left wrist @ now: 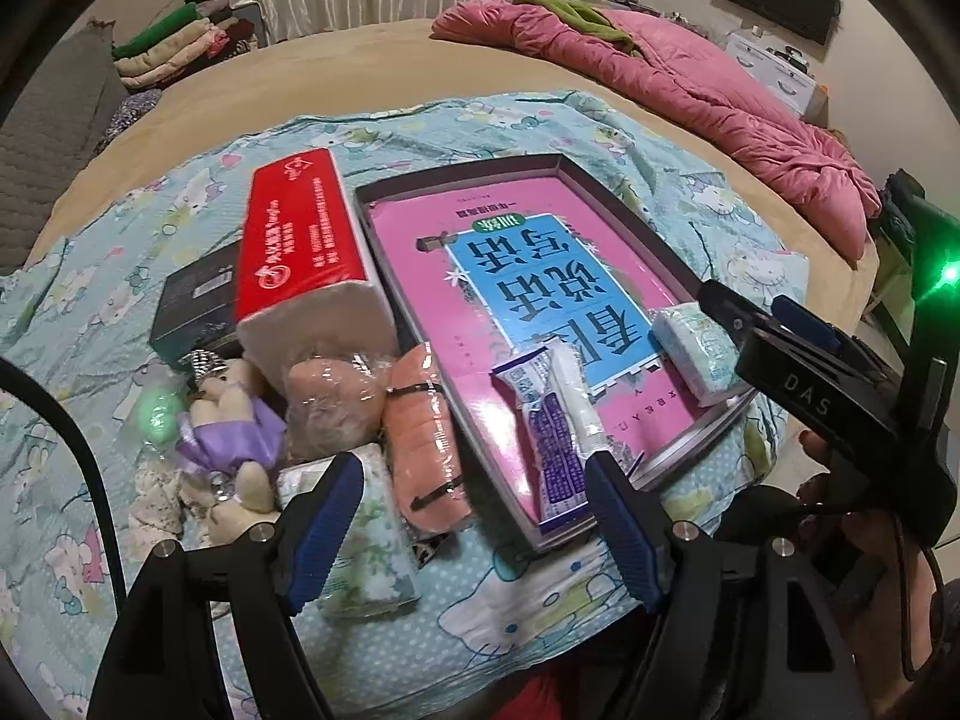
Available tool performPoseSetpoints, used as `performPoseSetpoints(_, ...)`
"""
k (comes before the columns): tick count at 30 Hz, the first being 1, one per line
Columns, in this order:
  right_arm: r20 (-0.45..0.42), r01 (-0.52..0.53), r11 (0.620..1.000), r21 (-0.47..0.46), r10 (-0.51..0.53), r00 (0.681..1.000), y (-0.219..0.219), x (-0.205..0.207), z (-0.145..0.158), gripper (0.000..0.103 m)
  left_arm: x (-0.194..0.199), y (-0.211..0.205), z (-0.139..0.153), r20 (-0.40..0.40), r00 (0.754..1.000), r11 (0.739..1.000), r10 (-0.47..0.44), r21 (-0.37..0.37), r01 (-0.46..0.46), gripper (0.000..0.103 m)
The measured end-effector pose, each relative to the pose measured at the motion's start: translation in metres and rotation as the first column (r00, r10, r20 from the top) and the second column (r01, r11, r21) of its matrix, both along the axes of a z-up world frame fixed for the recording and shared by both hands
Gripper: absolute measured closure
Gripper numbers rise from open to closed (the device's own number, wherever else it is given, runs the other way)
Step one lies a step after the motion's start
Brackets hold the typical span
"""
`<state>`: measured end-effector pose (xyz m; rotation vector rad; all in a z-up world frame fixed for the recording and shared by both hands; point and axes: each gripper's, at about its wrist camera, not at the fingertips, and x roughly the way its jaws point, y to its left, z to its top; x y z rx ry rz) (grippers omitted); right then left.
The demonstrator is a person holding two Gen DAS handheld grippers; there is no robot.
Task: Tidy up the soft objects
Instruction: 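Lower the packet and tissue pack into the pink box and open both tools, then move both tools back toward the floral scrunchie and green tissue pack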
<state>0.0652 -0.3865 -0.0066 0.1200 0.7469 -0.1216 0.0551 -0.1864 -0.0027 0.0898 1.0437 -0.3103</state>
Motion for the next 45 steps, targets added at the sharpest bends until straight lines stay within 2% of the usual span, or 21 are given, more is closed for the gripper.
performPoseSetpoints(9, 0.037, -0.012, 0.999, -0.03, 0.013, 0.999, 0.015, -0.01, 0.016, 0.021, -0.005, 0.015, 0.009, 0.034, 0.999, 1.0, 0.027, 0.003, -0.028, 0.026)
performPoseSetpoints(13, 0.071, -0.02, 0.999, -0.037, 0.022, 0.997, 0.024, -0.016, 0.026, 0.021, -0.006, 0.023, 0.013, 0.049, 0.998, 0.999, 0.043, 0.002, -0.043, 0.018)
performPoseSetpoints(21, 0.134, -0.073, 0.995, -0.068, 0.081, 0.988, 0.051, -0.029, 0.043, 0.021, -0.009, 0.041, 0.02, 0.086, 0.993, 0.997, 0.081, 0.008, -0.082, 0.018)
performPoseSetpoints(34, 0.145, -0.151, 0.978, -0.145, 0.172, 0.974, 0.089, -0.04, 0.055, 0.021, -0.007, 0.079, 0.029, 0.111, 0.982, 0.988, 0.151, -0.007, -0.152, 0.018)
performPoseSetpoints(45, 0.16, -0.198, 0.971, -0.136, 0.219, 0.963, 0.107, -0.045, 0.071, 0.021, 0.002, 0.123, 0.038, 0.116, 0.962, 0.969, 0.246, -0.039, -0.243, 0.018)
